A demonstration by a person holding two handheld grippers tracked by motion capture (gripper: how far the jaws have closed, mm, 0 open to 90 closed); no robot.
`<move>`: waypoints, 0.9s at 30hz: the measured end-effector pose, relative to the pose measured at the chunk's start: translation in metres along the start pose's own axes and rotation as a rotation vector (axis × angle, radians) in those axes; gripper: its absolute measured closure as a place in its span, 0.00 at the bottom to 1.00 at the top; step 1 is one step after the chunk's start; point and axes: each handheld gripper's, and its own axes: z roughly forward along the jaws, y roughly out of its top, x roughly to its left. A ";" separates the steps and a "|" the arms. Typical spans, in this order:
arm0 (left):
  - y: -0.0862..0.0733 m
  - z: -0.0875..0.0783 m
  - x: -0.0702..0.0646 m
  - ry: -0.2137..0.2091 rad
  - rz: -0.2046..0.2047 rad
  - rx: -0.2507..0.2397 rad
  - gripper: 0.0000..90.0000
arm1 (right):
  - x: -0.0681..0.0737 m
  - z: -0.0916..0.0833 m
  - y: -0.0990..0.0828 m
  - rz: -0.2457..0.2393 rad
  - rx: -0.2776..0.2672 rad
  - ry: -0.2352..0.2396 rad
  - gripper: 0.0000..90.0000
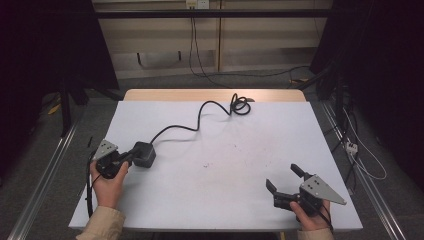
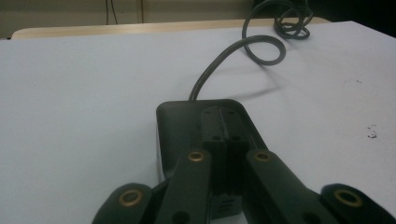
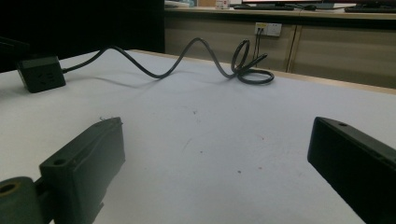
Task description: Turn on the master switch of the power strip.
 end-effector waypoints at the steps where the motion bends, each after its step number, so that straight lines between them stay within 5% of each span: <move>1: 0.000 0.000 0.000 -0.001 -0.010 -0.005 1.00 | 0.000 0.000 0.000 -0.001 0.001 0.001 0.04; 19: 0.003 -0.004 0.002 -0.031 -0.037 -0.033 0.99 | 0.000 0.000 0.000 -0.002 0.002 -0.002 0.04; 27: 0.008 -0.008 -0.001 -0.084 -0.060 -0.067 0.75 | 0.000 0.001 0.000 -0.005 0.001 -0.001 0.04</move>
